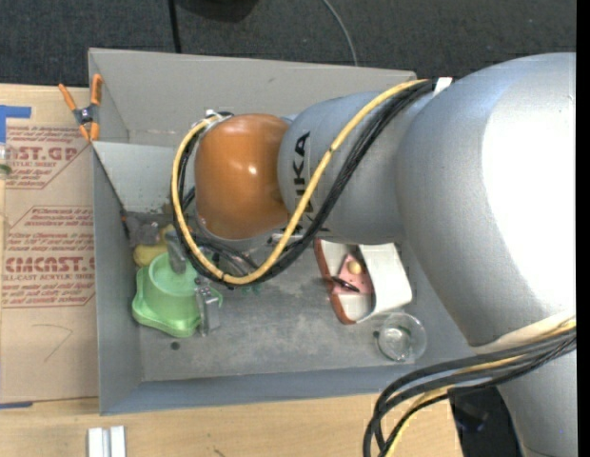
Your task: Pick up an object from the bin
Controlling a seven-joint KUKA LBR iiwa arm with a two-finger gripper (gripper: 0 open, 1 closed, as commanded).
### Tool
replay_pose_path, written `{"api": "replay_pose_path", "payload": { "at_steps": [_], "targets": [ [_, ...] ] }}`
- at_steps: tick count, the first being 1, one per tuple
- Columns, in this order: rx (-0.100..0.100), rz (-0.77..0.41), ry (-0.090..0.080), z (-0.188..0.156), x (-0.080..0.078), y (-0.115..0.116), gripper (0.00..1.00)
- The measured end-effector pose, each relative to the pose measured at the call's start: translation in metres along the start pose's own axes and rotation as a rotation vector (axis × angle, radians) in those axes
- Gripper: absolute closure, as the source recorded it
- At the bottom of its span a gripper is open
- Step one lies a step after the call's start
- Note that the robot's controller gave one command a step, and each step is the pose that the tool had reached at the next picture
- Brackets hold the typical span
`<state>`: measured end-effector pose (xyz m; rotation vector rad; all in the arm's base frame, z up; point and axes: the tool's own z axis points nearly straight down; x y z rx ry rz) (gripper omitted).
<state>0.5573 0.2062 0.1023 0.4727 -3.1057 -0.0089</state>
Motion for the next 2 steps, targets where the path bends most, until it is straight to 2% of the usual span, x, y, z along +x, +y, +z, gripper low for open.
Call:
{"api": "replay_pose_path", "payload": {
  "at_steps": [1,2],
  "targets": [
    [0.001,0.233,0.011,0.0061,-0.0039,0.0028,0.0],
    [0.001,0.15,-0.008,0.0111,-0.0088,0.0058,0.0]
  ]
}}
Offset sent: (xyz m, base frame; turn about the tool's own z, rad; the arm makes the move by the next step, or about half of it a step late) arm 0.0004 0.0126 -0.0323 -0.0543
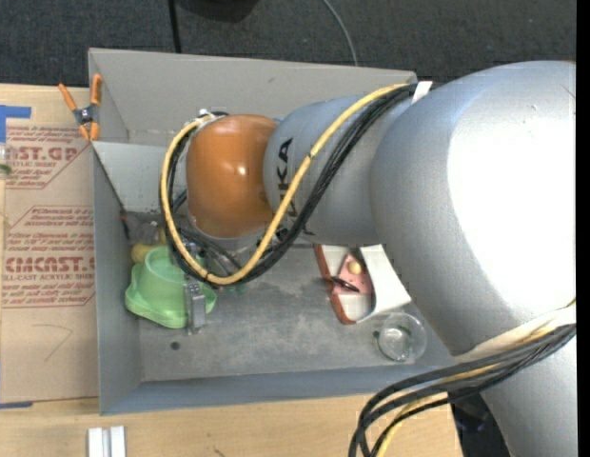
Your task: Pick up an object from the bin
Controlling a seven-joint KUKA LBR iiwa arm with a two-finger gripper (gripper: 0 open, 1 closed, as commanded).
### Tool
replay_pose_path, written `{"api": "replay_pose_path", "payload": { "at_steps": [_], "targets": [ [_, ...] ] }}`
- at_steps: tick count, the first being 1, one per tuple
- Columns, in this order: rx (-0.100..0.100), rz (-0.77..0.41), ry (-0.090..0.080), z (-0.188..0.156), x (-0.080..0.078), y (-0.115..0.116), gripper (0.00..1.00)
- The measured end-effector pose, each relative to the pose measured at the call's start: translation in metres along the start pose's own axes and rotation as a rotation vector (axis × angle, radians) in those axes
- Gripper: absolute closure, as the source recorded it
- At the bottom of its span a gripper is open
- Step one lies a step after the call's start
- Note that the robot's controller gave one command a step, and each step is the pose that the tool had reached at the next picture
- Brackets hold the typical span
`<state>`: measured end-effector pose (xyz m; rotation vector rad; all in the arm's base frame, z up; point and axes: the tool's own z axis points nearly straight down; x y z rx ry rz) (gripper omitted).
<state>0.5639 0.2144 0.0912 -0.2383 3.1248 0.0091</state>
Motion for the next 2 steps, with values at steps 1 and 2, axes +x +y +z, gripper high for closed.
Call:
{"api": "replay_pose_path", "payload": {
  "at_steps": [1,2],
  "targets": [
    [0.001,-0.2,-0.005,0.0028,-0.0064,0.0066,0.0],
    [0.005,-0.134,-0.001,-0.0021,-0.0012,0.0038,1.0]
  ]
}}
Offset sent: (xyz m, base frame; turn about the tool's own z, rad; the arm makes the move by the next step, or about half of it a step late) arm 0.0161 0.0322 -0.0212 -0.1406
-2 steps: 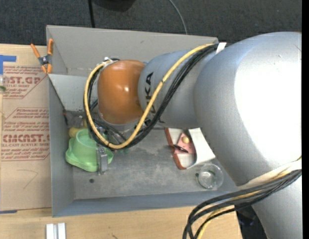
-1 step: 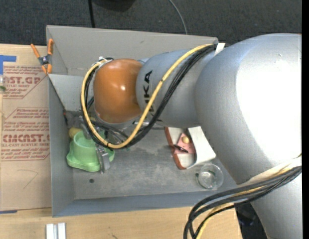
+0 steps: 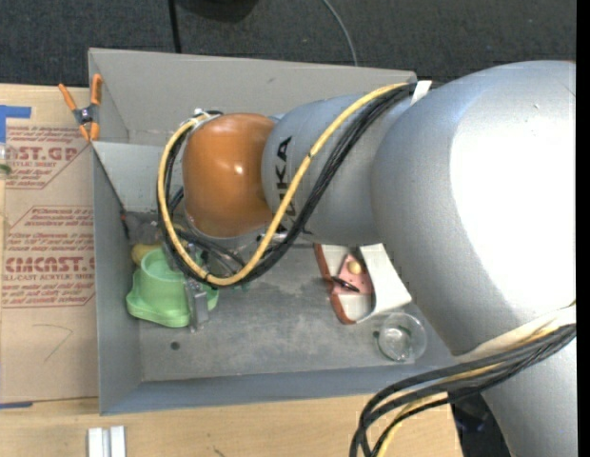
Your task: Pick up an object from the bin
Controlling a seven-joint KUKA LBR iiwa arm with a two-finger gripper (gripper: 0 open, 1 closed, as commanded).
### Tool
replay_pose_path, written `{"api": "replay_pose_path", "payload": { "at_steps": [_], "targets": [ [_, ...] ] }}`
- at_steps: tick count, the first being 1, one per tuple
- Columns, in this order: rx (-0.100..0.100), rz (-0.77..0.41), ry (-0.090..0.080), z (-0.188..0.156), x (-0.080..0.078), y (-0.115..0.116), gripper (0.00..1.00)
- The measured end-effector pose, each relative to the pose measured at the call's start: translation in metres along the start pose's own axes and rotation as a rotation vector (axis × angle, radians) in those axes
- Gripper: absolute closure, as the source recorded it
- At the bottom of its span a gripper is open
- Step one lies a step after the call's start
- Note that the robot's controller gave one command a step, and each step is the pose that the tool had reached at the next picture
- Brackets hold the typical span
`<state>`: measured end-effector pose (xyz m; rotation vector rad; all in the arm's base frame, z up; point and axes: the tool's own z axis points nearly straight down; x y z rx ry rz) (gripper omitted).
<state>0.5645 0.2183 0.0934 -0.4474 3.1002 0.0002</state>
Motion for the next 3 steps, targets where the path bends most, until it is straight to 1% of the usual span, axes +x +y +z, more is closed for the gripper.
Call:
{"api": "replay_pose_path", "payload": {
  "at_steps": [1,2,3],
  "targets": [
    [0.0,0.0,0.0,0.0,0.0,0.0,1.0],
    [-0.001,-0.009,0.005,-0.035,0.005,0.008,1.0],
    [-0.004,-0.009,-0.01,-0.061,-0.001,0.016,1.0]
  ]
}}
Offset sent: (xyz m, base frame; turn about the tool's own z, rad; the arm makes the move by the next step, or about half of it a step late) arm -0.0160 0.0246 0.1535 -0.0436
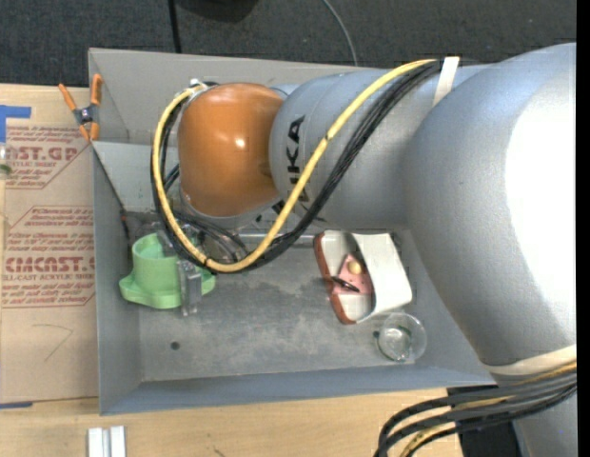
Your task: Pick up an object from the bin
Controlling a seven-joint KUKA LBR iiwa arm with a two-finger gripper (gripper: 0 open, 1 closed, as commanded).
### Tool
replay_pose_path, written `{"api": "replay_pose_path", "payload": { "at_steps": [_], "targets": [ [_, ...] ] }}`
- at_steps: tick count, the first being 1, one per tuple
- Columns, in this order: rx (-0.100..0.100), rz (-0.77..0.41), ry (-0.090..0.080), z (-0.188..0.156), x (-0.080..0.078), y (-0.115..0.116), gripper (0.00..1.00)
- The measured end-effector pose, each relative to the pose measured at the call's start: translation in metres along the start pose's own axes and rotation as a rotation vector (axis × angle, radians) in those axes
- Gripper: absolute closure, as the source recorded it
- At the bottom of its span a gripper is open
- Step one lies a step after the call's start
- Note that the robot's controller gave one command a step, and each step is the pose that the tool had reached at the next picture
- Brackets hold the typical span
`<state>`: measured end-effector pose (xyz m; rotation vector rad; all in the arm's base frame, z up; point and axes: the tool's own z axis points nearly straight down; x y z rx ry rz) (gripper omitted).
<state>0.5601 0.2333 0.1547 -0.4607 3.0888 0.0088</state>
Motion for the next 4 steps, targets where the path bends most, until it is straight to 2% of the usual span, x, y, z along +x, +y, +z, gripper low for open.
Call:
{"api": "replay_pose_path", "payload": {
  "at_steps": [1,2,3,4],
  "targets": [
    [0.003,0.006,0.026,0.018,0.011,-0.004,1.0],
    [-0.001,0.022,-0.006,0.029,0.036,0.005,1.0],
    [0.002,0.026,0.02,0.017,0.041,0.003,1.0],
    [-0.003,0.067,-0.013,0.01,0.025,0.007,1.0]
  ]
}}
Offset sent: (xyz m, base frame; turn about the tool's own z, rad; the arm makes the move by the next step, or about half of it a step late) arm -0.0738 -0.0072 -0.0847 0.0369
